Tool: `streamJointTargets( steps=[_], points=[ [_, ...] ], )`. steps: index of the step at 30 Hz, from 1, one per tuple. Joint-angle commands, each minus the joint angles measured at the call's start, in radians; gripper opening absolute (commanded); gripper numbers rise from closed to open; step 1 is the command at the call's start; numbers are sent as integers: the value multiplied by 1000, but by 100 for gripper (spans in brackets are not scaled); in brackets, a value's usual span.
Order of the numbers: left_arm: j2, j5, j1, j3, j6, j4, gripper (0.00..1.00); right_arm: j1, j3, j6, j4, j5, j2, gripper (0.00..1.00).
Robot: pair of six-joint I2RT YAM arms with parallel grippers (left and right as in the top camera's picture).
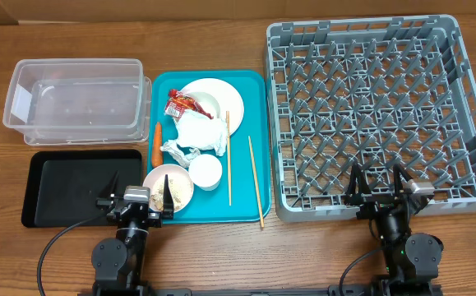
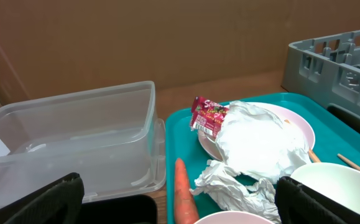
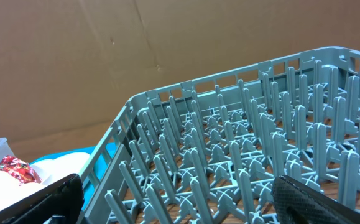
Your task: Sort waste into correct bins and load items into the dishwasher
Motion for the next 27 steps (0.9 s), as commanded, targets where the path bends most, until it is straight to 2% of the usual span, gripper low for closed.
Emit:
streamJointTargets(
  steps=[1,14,20,24,27],
  points=[
    [-11,-6,-6,-7,18,2,100,-3,-10,4,3,9,-11,100],
    [-11,-6,-6,-7,19,10,100,-3,-10,4,3,9,-11,100],
    [-11,90,-6,1,16,26,100,-3,-10,4,3,9,-11,100],
    [-11,106,-6,62,-32,5,100,-3,-10,4,3,9,-11,100],
    [-9,107,-6,136,-35,-66,100,-3,-10,4,3,9,-11,100]
  ],
)
